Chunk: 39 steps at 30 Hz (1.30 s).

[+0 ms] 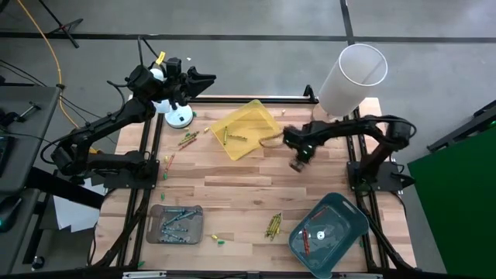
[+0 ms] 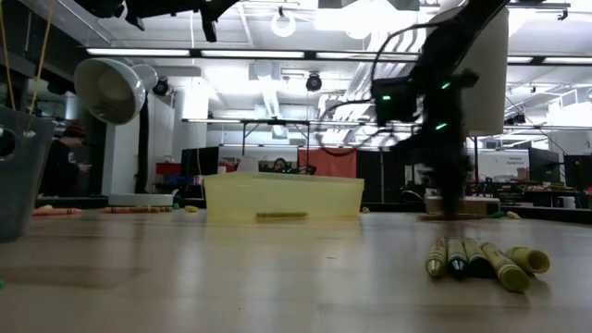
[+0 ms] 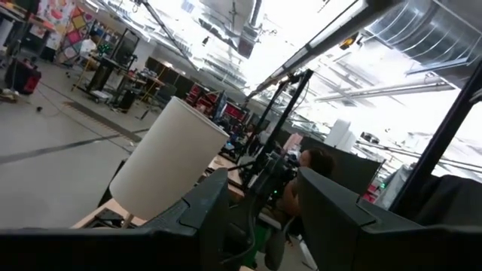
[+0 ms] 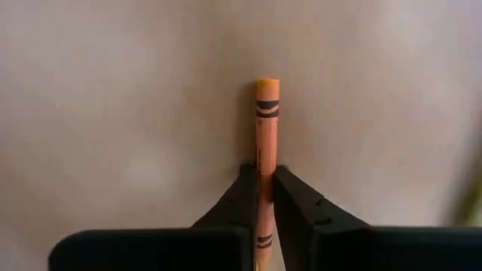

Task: Sort crayons
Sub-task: Put the orange crayon into the green bin

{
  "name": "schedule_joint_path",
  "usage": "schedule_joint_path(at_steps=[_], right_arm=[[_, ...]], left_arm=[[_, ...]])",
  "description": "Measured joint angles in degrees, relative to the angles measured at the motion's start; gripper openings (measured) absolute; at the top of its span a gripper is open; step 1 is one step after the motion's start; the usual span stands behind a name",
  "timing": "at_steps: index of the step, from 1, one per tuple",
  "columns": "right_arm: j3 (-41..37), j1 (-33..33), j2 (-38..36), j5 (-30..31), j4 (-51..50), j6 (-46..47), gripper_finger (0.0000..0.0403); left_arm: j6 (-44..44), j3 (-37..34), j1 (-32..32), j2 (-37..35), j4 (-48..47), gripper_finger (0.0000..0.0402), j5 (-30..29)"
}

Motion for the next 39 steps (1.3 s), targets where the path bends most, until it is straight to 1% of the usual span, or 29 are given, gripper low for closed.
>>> schedule_joint_path(at_steps=[1, 3, 7, 10, 13, 18, 23, 26, 27, 29, 33, 39], right_arm=[[-0.3, 0.4, -1.3, -2.9, -3.2, -0.6, 0.0018], [-0.4, 1.0, -4.9, -4.9, -6.3, -1.3, 0.0007], [-0.2, 1.5, -13.6, -5.9, -8.3, -2.0, 0.0005], [-0.1, 1.5, -19.8, -7.9, -1.2, -1.5, 0.0004], [-0.1, 1.4, -23.3, -7.1, 9.6, 0.8, 0.0003], [-0.1, 1.4, -23.2, -7.5, 31.7, 1.8, 0.0002], [0.0, 1.3, -20.7, -6.0, 53.8, 1.2, 0.0001], [0.0, 1.0, -18.8, -6.2, 64.2, 0.4, 0.0001], [0.0, 0.9, -18.3, -6.2, 66.5, 0.6, 0.0001], [0.1, 0.6, -17.1, -6.5, 70.5, 0.8, 0.0001], [0.1, 0.6, -16.6, -7.1, 71.2, 1.0, 0.0001], [0.1, 0.6, -16.5, -7.3, 71.4, 2.3, 0.0001]], left_arm=[[0.0, 0.0, 0.0, 0.0, 0.0, 0.0147, 0.1], [0.0, 0.0, 0.1, 0.0, -0.1, 0.0147, 0.7], [0.0, 0.0, 0.3, 0.0, -0.6, 0.0147, 2.1], [2.2, 0.0, 0.3, 0.0, -2.5, 0.0147, 2.1], [5.6, 0.0, 0.3, 0.0, -5.4, 0.0147, 1.7], [10.8, 0.0, 0.3, 0.7, -9.5, 0.0147, 1.2], [13.0, 0.0, 0.1, 2.5, -9.5, 0.0147, 0.9], [13.9, 0.0, -0.9, 4.2, -9.5, 0.0147, -2.5], [14.2, 0.0, -1.4, 5.1, -9.5, 0.0147, -3.6], [15.1, 0.0, -2.4, 6.8, -9.7, 0.0147, -3.9], [13.9, 0.0, -4.8, 9.2, -9.3, 0.0147, -1.4], [15.0, -0.1, -8.2, 8.9, -9.1, 0.0147, -0.2]])
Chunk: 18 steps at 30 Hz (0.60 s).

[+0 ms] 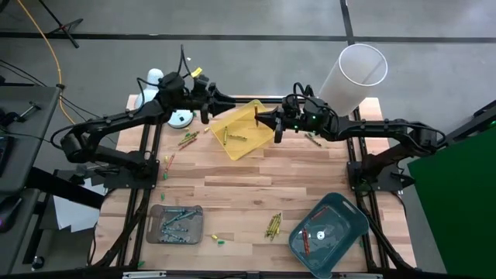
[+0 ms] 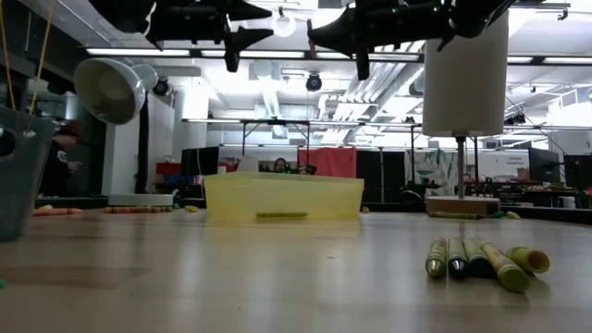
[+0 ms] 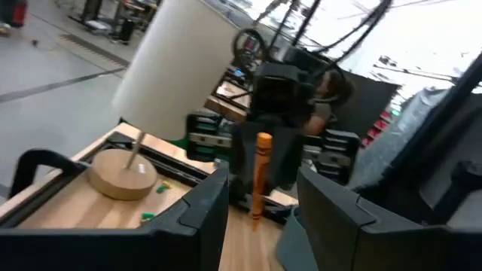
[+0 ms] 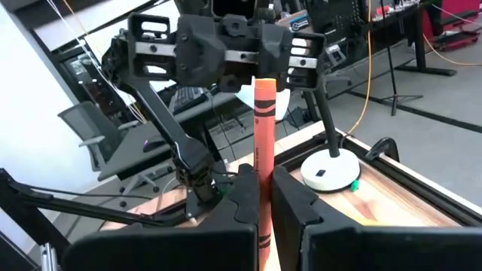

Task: Sort crayons
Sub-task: Put the orange crayon into the green bin

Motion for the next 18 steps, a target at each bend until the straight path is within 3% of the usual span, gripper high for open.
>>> schedule_joint_path(at_steps=[18], right_arm=[[0.0, 0.0, 0.0, -2.3, 0.1, 3.2, 0.0000]], left_arm=[[-1.0, 0.0, -0.6, -0.2, -0.1, 0.0117, 0.2]])
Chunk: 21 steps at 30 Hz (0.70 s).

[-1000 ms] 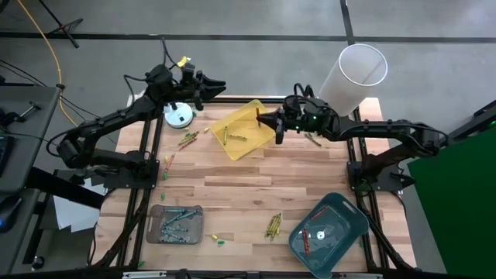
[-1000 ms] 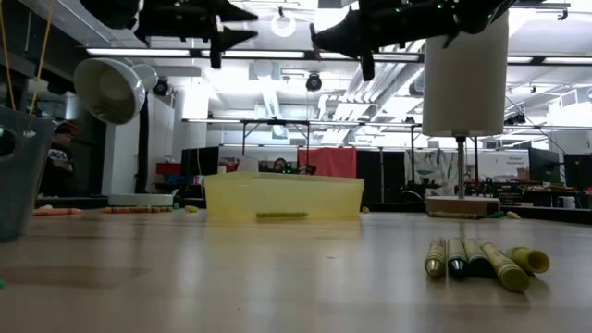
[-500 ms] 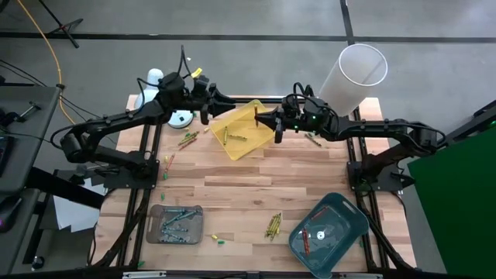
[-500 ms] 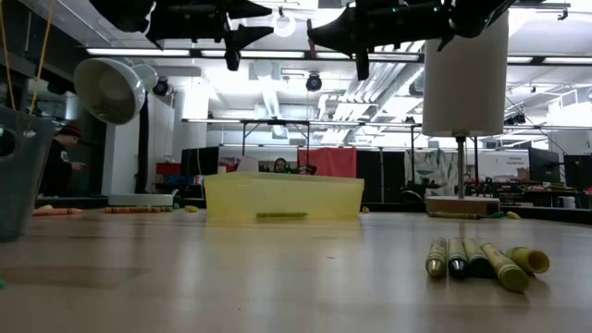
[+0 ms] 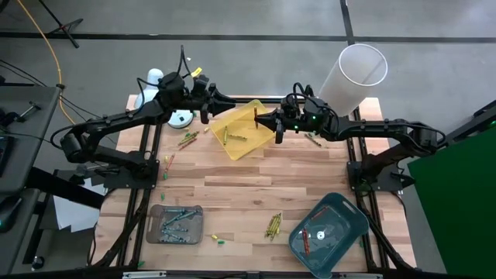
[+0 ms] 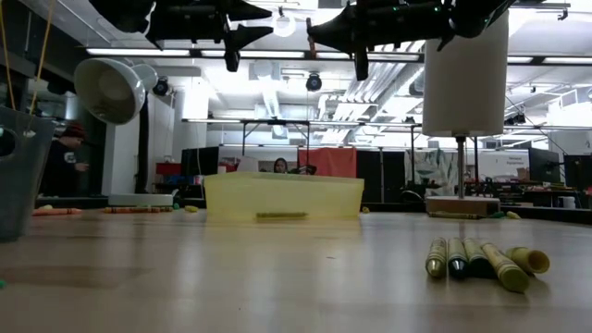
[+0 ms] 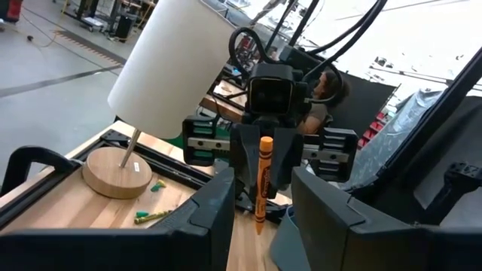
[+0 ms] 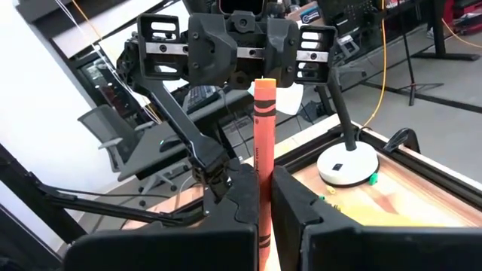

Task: Sort crayons
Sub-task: Put the orange crayon into the green bin

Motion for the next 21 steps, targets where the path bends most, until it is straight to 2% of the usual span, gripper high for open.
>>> schedule_joint_path(at_steps=[7, 9, 11, 14, 17, 21], right_arm=[[0.0, 0.0, 0.0, -0.1, -0.1, 1.2, 0.0000], [0.0, 0.0, 0.0, -2.1, -0.5, 2.3, 0.0000], [0.0, 0.0, 0.0, -6.7, -1.4, 4.9, 0.0000], [0.0, 0.7, -0.4, -16.8, -4.4, 12.8, 0.0000], [0.0, 4.5, -0.7, -26.3, -10.0, 22.6, 0.0000], [0.0, 15.3, -1.9, -29.0, -18.2, 30.9, 0.0000]], left_arm=[[-0.4, 0.0, 0.0, 0.0, 0.0, 0.0117, 0.2], [-0.4, 0.0, 0.3, 0.0, 0.0, 0.0117, 1.0], [-0.4, 0.0, 1.1, 0.0, 0.0, 0.0117, 1.7], [0.1, 0.0, 2.8, 0.0, 0.0, 0.0117, 1.7], [1.5, 0.0, 4.9, 0.0, 0.0, 0.0117, 1.6], [3.8, 0.0, 7.6, 0.0, 0.0, 0.0117, 1.6]])
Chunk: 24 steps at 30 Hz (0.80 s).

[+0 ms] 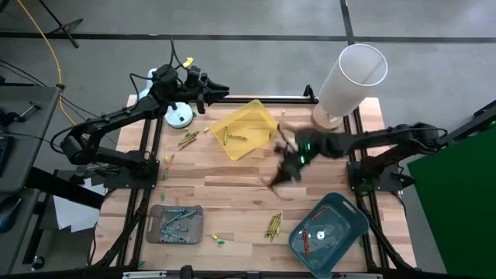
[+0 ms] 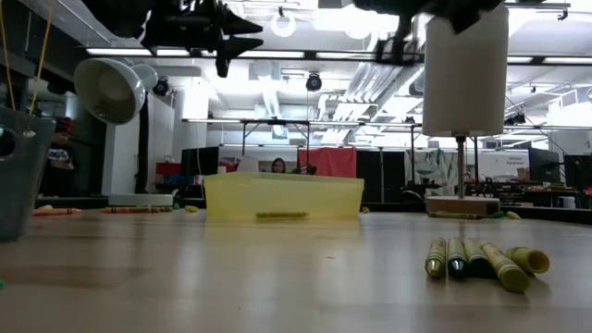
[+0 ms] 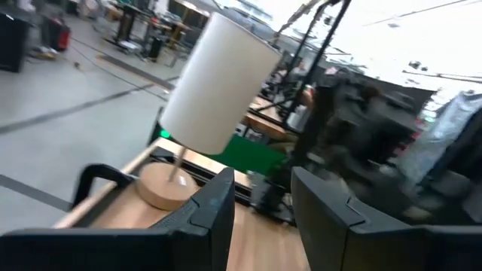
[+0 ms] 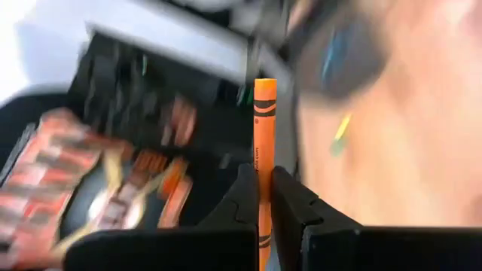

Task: Sort crayons
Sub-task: Put the orange crayon into the green bin

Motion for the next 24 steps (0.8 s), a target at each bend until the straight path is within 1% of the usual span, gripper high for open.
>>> schedule_joint_path(at_steps=[3, 6, 8, 11, 13, 17, 19, 20, 22, 24], right_arm=[[0.0, 9.1, -1.3, 2.0, -8.0, 8.2, 0.0000], [0.0, 18.2, -3.5, 6.9, -14.0, 17.8, 0.0000], [0.0, 23.8, -5.5, 12.8, -16.0, 24.3, 0.0000], [0.0, 32.6, -8.3, 24.2, -19.4, 35.1, 0.0000], [0.0, 38.6, -9.2, 29.6, -23.0, 43.8, 0.0000], [0.0, 49.6, -8.0, 30.8, -30.5, 60.3, 0.0000], [0.0, 53.6, -6.8, 30.7, -33.6, 67.3, 0.0000], [0.0, 54.9, -6.2, 30.6, -35.1, 68.5, 0.0000], [0.0, 55.4, -4.9, 30.5, -36.5, 69.0, 0.0000], [0.0, 54.9, -4.1, 32.3, -39.4, 69.2, 0.0000]], left_arm=[[0.6, 0.0, 1.6, 0.0, 0.0, 0.0117, 0.0], [0.7, 0.0, 2.7, 0.0, -0.1, 0.0117, -0.1], [0.7, 0.0, 3.1, 0.0, 0.0, 0.0117, -0.1], [0.7, 0.0, 3.4, 0.0, 0.0, 0.0117, -0.1], [0.7, 0.0, 3.5, 0.0, 0.0, 0.0117, -0.1], [0.7, 0.0, 3.5, 0.0, 0.0, 0.0117, 0.0], [0.7, 0.0, 3.5, 0.0, -0.1, 0.0117, 0.0], [0.7, 0.0, 3.5, 0.0, 0.0, 0.0117, 0.0], [0.7, 0.0, 3.5, 0.0, -0.1, 0.0117, 0.0], [0.7, 0.0, 3.5, 0.0, 0.0, 0.0117, 0.0]])
